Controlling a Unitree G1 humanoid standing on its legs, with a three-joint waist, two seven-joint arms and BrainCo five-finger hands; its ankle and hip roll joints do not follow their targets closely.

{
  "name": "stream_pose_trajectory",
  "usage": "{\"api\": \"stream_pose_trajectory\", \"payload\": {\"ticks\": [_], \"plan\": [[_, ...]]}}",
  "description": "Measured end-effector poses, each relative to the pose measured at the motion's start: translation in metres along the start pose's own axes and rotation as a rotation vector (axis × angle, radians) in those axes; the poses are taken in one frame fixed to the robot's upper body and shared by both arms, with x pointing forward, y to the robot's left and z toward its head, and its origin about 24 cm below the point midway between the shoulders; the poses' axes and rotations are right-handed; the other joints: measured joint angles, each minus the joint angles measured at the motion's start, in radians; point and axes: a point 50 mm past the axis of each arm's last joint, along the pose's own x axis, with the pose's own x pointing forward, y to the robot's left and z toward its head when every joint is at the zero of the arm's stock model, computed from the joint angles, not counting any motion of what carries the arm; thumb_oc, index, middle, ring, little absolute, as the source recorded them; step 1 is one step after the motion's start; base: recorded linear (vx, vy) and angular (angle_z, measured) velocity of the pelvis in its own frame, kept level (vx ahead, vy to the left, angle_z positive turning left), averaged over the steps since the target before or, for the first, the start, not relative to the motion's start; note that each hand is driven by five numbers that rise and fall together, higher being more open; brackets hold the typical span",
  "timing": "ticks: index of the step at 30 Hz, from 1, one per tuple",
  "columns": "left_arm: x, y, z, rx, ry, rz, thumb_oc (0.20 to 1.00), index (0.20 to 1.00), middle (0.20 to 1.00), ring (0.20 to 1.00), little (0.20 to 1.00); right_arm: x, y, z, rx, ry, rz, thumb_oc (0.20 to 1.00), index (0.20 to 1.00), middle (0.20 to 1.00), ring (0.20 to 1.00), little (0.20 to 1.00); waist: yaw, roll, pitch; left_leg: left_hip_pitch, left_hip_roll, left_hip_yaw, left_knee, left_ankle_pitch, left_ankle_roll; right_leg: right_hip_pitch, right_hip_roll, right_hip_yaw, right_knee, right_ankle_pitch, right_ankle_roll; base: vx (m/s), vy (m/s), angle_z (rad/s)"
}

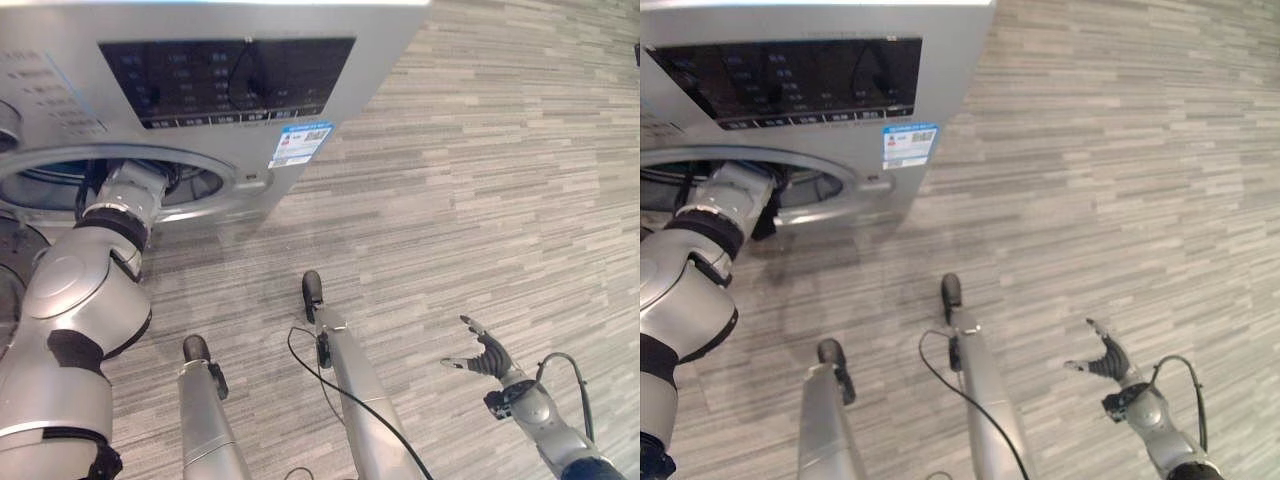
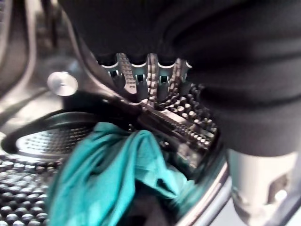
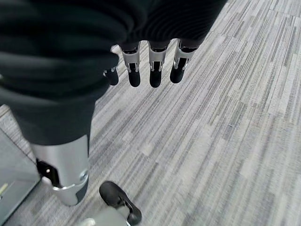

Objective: Grab the laundry basket,head to the washer,open it,put in the laundry and shut it.

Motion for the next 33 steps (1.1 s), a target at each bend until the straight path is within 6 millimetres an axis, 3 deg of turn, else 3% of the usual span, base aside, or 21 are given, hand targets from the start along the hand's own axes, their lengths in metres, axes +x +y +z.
{"api": "stream_pose_trajectory", "payload": {"ticks": [1, 4, 5, 7, 8, 10, 13, 16, 19, 22, 24, 26, 27, 29, 33], "plan": [[-0.002, -0.007, 0.001, 0.003, -0.005, -0.011, 1.0, 1.0, 1.0, 1.0, 1.0, -0.003, 0.003, -0.004, -0.002, 0.014, 0.012, 1.0, 1.0, 1.0, 1.0, 1.0, 0.002, 0.0, 0.0, 0.012, 0.002, 0.0, -0.002, 0.0, 0.0, 0.009, 0.002, -0.002, 0.001, -0.003, -0.002, 0.0, 0.0, 0.0], [-0.027, -0.062, 0.026, -0.362, 0.032, -0.142, 1.0, 1.0, 1.0, 1.0, 1.0, -0.005, 0.011, -0.009, -0.005, 0.044, 0.023, 1.0, 1.0, 1.0, 1.0, 1.0, 0.004, 0.002, -0.001, 0.097, 0.006, 0.013, -0.039, 0.002, -0.007, 0.07, 0.0, -0.007, 0.007, -0.01, -0.011, 0.06, -0.01, -0.02], [-0.039, -0.079, 0.035, -0.601, 0.09, -0.173, 1.0, 1.0, 1.0, 1.0, 1.0, -0.005, 0.014, -0.012, 0.019, 0.072, 0.015, 1.0, 1.0, 1.0, 1.0, 1.0, 0.007, 0.002, -0.001, 0.141, 0.009, 0.017, -0.055, 0.001, -0.009, 0.104, 0.002, -0.008, 0.007, -0.017, -0.015, 0.04, 0.026, -0.02], [-0.061, -0.108, 0.065, -0.798, 0.096, -0.28, 1.0, 1.0, 1.0, 1.0, 1.0, -0.008, 0.023, -0.022, 0.028, 0.135, 0.037, 1.0, 1.0, 1.0, 1.0, 1.0, 0.029, 0.006, 0.0, 0.218, 0.009, 0.019, -0.09, 0.003, -0.012, 0.17, 0.002, -0.016, 0.0, -0.028, -0.022, 0.06, 0.048, 0.04], [-0.074, -0.12, 0.078, -0.876, 0.084, -0.334, 1.0, 1.0, 1.0, 1.0, 1.0, -0.009, 0.027, -0.026, 0.037, 0.162, 0.043, 1.0, 1.0, 1.0, 1.0, 1.0, 0.045, 0.007, 0.001, 0.251, 0.007, 0.019, -0.107, 0.004, -0.014, 0.198, -0.001, -0.018, -0.004, -0.036, -0.02, 0.05, 0.04, 0.08], [-0.119, -0.148, 0.116, -1.078, 0.059, -0.433, 1.0, 1.0, 1.0, 1.0, 1.0, -0.01, 0.031, -0.036, 0.057, 0.235, 0.041, 1.0, 1.0, 1.0, 1.0, 1.0, 0.075, 0.014, 0.001, 0.346, 0.004, 0.037, -0.15, 0.005, -0.014, 0.276, -0.003, -0.016, -0.021, -0.059, -0.023, 0.1, 0.06, 0.03], [-0.167, -0.174, 0.15, -1.181, 0.048, -0.608, 1.0, 1.0, 1.0, 1.0, 1.0, -0.003, 0.036, -0.04, 0.077, 0.294, 0.038, 1.0, 1.0, 1.0, 1.0, 1.0, 0.105, 0.016, 0.007, 0.459, -0.004, 0.05, -0.217, 0.013, -0.009, 0.372, -0.017, -0.018, -0.068, -0.066, -0.008, 0.13, 0.069, 0.02], [-0.213, -0.186, 0.192, -1.303, 0.041, -0.764, 1.0, 1.0, 1.0, 1.0, 1.0, -0.005, 0.042, -0.048, 0.082, 0.346, 0.049, 1.0, 1.0, 1.0, 1.0, 1.0, 0.125, 0.031, 0.024, 0.648, -0.015, 0.074, -0.346, 0.055, -0.009, 0.543, -0.03, -0.023, -0.155, -0.042, 0.001, 0.03, 0.04, 0.05], [-0.231, -0.181, 0.214, -1.404, 0.019, -0.814, 1.0, 1.0, 1.0, 1.0, 1.0, -0.004, 0.045, -0.047, 0.092, 0.351, 0.052, 1.0, 1.0, 1.0, 1.0, 1.0, 0.137, 0.049, 0.025, 0.742, -0.023, 0.072, -0.445, 0.085, -0.001, 0.63, -0.04, -0.048, -0.215, -0.049, 0.003, 0.15, 0.028, 0.15], [-0.251, -0.178, 0.235, -1.528, 0.061, -0.883, 1.0, 1.0, 1.0, 1.0, 1.0, -0.003, 0.059, -0.05, 0.116, 0.393, 0.07, 1.0, 1.0, 1.0, 1.0, 1.0, 0.154, 0.058, 0.028, 0.909, -0.018, 0.101, -0.599, 0.15, -0.008, 0.76, -0.027, -0.054, -0.306, -0.007, -0.004, 0.12, 0.004, -0.1], [-0.286, -0.182, 0.255, -1.648, 0.18, -0.993, 1.0, 1.0, 1.0, 1.0, 1.0, -0.009, 0.075, -0.061, 0.131, 0.504, 0.094, 1.0, 1.0, 1.0, 1.0, 1.0, 0.162, 0.1, -0.002, 1.099, -0.005, 0.143, -0.783, 0.21, 0.005, 0.929, -0.009, -0.072, -0.469, 0.021, -0.003, 0.21, -0.039, -0.15], [-0.317, -0.186, 0.272, -1.632, 0.225, -1.118, 1.0, 1.0, 1.0, 1.0, 1.0, -0.021, 0.088, -0.073, 0.135, 0.588, 0.124, 1.0, 1.0, 1.0, 1.0, 1.0, 0.192, 0.157, -0.068, 1.175, 0.007, 0.173, -0.86, 0.232, 0.002, 0.981, 0.005, -0.086, -0.508, 0.021, 0.001, 0.18, -0.063, -0.14], [-0.332, -0.188, 0.277, -1.62, 0.251, -1.179, 1.0, 1.0, 1.0, 1.0, 1.0, -0.032, 0.098, -0.08, 0.154, 0.645, 0.143, 1.0, 1.0, 1.0, 1.0, 1.0, 0.214, 0.166, -0.1, 1.218, 0.013, 0.192, -0.884, 0.248, -0.017, 1.006, 0.017, -0.076, -0.508, 0.023, 0.004, 0.07, -0.075, -0.07], [-0.337, -0.19, 0.277, -1.618, 0.291, -1.166, 1.0, 1.0, 1.0, 1.0, 1.0, -0.034, 0.112, -0.075, 0.175, 0.633, 0.162, 1.0, 1.0, 1.0, 1.0, 1.0, 0.243, 0.175, -0.139, 1.216, 0.014, 0.198, -0.868, 0.25, -0.02, 1.026, 0.012, -0.089, -0.508, 0.021, 0.006, 0.06, -0.165, 0.19], [-0.365, -0.205, 0.27, -1.55, 0.428, -1.25, 1.0, 1.0, 1.0, 1.0, 1.0, -0.059, 0.135, -0.085, 0.227, 0.712, 0.208, 1.0, 1.0, 1.0, 1.0, 1.0, 0.267, 0.154, -0.184, 1.197, 0.035, 0.121, -0.838, 0.25, -0.02, 1.075, 0.018, -0.163, -0.508, -0.009, 0.004, 0.03, -0.191, 0.56]]}}
